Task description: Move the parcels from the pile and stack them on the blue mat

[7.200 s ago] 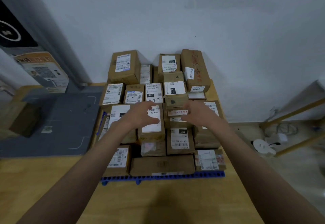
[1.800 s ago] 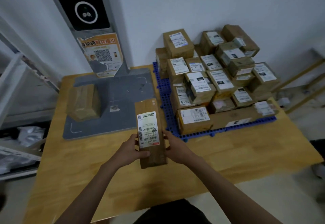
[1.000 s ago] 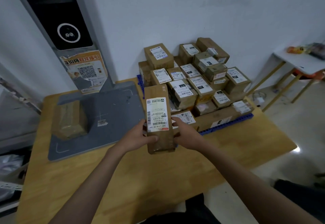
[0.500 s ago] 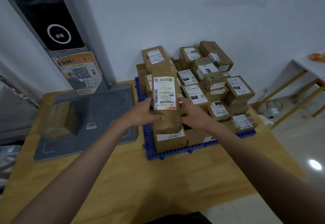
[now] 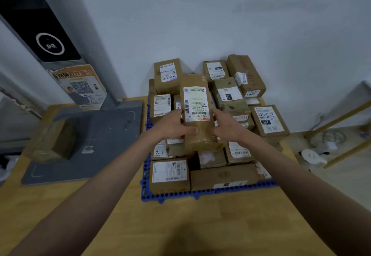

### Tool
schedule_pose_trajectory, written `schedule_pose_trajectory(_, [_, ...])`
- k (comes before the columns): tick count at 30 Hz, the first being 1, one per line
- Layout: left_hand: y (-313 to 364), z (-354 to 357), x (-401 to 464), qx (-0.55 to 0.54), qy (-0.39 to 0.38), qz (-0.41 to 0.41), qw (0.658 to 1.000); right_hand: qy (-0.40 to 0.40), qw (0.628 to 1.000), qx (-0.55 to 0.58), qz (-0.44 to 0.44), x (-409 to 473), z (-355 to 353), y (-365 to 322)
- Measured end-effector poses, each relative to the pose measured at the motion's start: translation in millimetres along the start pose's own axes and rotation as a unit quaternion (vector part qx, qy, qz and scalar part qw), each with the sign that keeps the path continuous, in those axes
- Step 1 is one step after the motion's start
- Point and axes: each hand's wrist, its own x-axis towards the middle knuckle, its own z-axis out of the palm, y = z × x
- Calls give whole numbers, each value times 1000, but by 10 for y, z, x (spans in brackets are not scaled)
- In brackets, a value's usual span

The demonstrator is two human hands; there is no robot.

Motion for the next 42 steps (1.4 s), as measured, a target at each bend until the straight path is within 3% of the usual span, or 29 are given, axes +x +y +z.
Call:
schedule_pose_trajectory(14, [129, 48, 982, -61, -20, -72, 995, 18, 999, -15, 32, 711, -443, 297])
schedule_pose_trajectory(19, [64, 191, 1212, 11, -10, -46, 999, 21, 998, -47, 36, 866, -417, 400])
schedule_pose_trajectory(25, [28, 218, 1243, 105, -78, -85, 988, 7, 998, -65, 25, 849, -464, 448])
schedule_pose_trajectory(31, [108, 331, 1302, 94, -48, -95, 990, -57, 990, -113, 56, 824, -539, 547])
schedule_pose_trajectory(42, [120, 413, 1299, 107, -40, -108, 988, -36, 992, -112, 50, 812, -479, 599])
